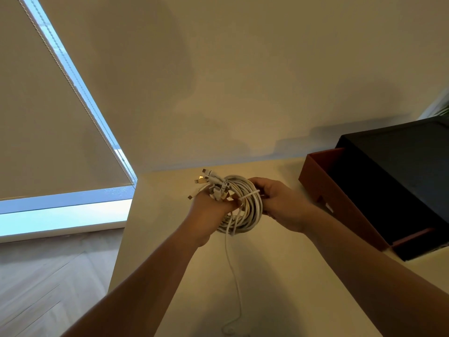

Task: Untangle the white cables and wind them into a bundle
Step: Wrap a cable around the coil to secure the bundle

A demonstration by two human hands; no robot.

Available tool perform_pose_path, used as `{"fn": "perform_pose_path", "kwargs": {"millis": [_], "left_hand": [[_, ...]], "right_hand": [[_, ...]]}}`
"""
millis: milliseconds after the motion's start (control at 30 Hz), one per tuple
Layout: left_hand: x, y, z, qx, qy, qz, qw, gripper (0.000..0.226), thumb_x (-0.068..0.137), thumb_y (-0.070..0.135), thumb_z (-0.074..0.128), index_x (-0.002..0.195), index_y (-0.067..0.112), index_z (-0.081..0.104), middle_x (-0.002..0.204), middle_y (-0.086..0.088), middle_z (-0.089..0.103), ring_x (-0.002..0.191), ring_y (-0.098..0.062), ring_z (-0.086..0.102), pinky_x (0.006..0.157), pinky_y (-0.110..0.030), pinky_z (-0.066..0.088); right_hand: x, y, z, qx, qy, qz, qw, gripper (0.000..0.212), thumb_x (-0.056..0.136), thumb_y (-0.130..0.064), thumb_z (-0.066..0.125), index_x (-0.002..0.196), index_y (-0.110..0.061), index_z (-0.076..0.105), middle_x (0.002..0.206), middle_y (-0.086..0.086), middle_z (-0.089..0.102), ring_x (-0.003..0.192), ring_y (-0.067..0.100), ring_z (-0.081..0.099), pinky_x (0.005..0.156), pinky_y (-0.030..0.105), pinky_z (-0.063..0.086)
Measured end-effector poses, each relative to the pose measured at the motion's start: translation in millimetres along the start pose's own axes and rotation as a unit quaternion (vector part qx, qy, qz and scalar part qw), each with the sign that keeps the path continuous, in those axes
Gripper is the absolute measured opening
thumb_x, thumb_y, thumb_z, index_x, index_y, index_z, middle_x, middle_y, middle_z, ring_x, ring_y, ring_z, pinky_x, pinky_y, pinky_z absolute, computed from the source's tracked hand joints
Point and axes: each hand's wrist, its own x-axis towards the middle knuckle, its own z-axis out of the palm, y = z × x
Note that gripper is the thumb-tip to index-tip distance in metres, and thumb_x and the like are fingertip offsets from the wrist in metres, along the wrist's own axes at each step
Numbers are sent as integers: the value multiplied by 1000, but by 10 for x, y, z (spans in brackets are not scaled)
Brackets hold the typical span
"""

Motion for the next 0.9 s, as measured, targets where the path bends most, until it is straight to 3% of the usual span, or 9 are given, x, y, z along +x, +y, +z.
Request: {"fn": "perform_pose_path", "kwargs": {"millis": [67, 167, 233, 333, 433, 533, 633, 767, 900], "left_hand": [[13, 3, 31, -11, 6, -4, 1000, 30, 75, 2, 77, 101, 16, 70, 88, 4, 74, 88, -15, 69, 73, -34, 55], [5, 38, 46, -18, -2, -15, 1000, 22, 78, 1, 74, 94, 15, 69, 76, 5, 71, 74, -11, 67, 62, -30, 54], [8, 67, 31, -11, -5, -14, 1000, 21, 80, 2, 73, 99, 11, 69, 85, -5, 70, 79, -17, 66, 69, -33, 56], [21, 95, -6, 7, -8, -27, 1000, 17, 87, 6, 66, 101, 15, 67, 87, -1, 69, 82, -16, 64, 70, -29, 51], [24, 86, -20, -2, -15, -52, 999, 7, 91, 9, 62, 96, 13, 64, 79, -2, 60, 74, -16, 54, 68, -29, 44], [15, 86, 11, -9, -27, -71, 997, 4, 92, 12, 62, 94, 15, 64, 80, -2, 59, 78, -17, 54, 74, -34, 43], [9, 97, 36, 2, -35, -61, 998, 15, 91, 10, 62, 79, 18, 59, 79, -1, 59, 82, -19, 54, 76, -34, 42], [14, 76, -33, 11, -30, -71, 997, 16, 90, 10, 64, 77, 15, 55, 75, -4, 55, 80, -20, 52, 75, -34, 39], [-2, 70, -95, 32, -51, -71, 996, 24, 91, 9, 62, 70, 16, 52, 64, 0, 51, 73, -19, 47, 73, -33, 35]], "right_hand": [[26, -16, -15, -61, 29, -26, 997, 33, 83, 10, 61, 112, -5, 63, 103, 16, 68, 95, 28, 65, 82, 40, 54], [55, -46, -21, -138, 63, -74, 986, 27, 83, 7, 64, 106, -6, 65, 95, 4, 69, 86, 9, 64, 76, 21, 52], [61, -49, -20, -191, 82, -98, 973, 25, 84, 4, 64, 105, -8, 63, 94, 0, 67, 82, 5, 62, 72, 15, 48], [50, -32, -23, -273, 98, -122, 949, 21, 88, -4, 62, 108, -12, 58, 94, -3, 65, 82, 6, 58, 69, 11, 43], [38, -22, -46, -330, 97, -137, 929, 24, 87, -8, 64, 109, -14, 55, 92, -2, 64, 80, 10, 56, 68, 14, 43], [54, -18, -72, -406, 116, -155, 893, 23, 86, -12, 66, 107, -12, 55, 89, -3, 58, 77, 13, 51, 65, 11, 38], [95, 21, -144, -461, 156, -169, 857, 12, 85, -8, 62, 96, -9, 58, 84, -4, 51, 73, 14, 44, 60, 17, 32], [138, 139, -356, -445, 170, -165, 864, 7, 85, -4, 64, 89, -10, 65, 81, -2, 60, 72, 13, 52, 65, 26, 42], [151, 167, -461, -336, 217, -71, 914, 13, 91, -11, 61, 81, -18, 61, 76, -2, 68, 58, 1, 57, 55, 22, 43]]}}
